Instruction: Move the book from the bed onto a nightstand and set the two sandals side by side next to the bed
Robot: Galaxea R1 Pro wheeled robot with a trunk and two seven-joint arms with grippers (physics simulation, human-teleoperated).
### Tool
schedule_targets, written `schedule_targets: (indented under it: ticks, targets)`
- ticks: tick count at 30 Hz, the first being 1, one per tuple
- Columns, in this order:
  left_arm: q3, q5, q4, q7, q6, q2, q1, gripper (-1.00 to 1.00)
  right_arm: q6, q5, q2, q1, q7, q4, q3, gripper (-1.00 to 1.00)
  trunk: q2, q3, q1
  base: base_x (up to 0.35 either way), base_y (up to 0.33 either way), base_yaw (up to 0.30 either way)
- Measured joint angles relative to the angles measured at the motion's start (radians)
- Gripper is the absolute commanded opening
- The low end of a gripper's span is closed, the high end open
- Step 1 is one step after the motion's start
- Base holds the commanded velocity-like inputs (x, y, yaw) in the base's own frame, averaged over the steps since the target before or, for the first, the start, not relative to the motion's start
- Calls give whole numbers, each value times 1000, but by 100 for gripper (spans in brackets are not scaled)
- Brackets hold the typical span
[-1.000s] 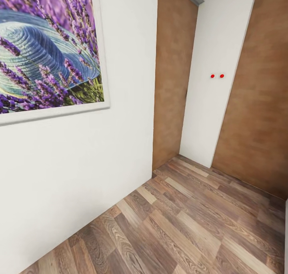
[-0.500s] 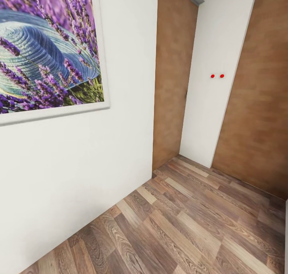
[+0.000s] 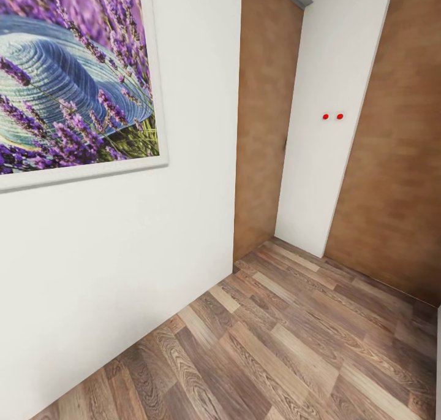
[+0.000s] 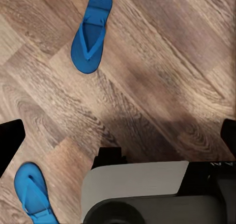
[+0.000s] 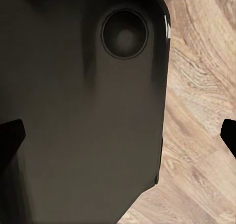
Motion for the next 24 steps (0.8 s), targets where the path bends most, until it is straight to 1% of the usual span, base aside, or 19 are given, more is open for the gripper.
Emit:
schedule_targets:
  ticks: [3, 6, 7, 8, 12, 14, 15, 19, 20, 21, 24]
  targets:
    - [0, 0, -21, 4, 30, 1, -18, 100, -1, 0, -1, 0, 0, -5, -1, 100, 0, 0, 0, 0, 0, 0]
    - [0, 0, -34, 18, 68, 1, -52, 100, -1, 0, -2, 0, 0, -15, -2, 100, 0, 0, 0, 0, 0, 0]
    - [0, 0, -39, 34, 92, 0, -79, 100, -1, 0, -3, 0, -1, -29, -2, 100, 0, 0, 0, 0, 0, 0]
    - [0, 0, -41, 43, 103, 0, -94, 100, 0, 0, -3, 0, -1, -38, -2, 100, 0, 0, 0, 0, 0, 0]
    - [0, 1, -44, 76, 131, -1, -134, 100, 2, 0, -6, 0, -3, -97, -2, 100, 0, 0, 0, 0, 0, 0]
    - [0, 1, -45, 87, 138, -2, -145, 100, 6, 0, -7, 0, -3, -146, -3, 100, 0, 0, 0, 0, 0, 0]
    - [0, 1, -45, 95, 142, -1, -152, 100, 10, 0, -8, 0, -4, -195, -3, 100, 0, 0, 0, 0, 0, 0]
    - [0, 1, -46, 102, 147, 1, -160, 100, 18, -2, -10, 0, -3, -301, -4, 100, 0, 0, 0, 0, 0, 0]
    - [1, 1, -46, 103, 147, 2, -162, 100, 31, -3, -10, -1, -1, -350, -4, 100, 0, 0, 0, 0, 0, 0]
    - [1, 1, -46, 105, 147, 4, -163, 100, 74, -5, -12, -3, 1, -418, -5, 100, 0, 0, 0, 0, 0, 0]
    - [1, 1, -46, 105, 146, 5, -164, 100, 143, -14, -27, -4, 7, -480, -7, 100, 0, 0, 0, 0, 0, 0]
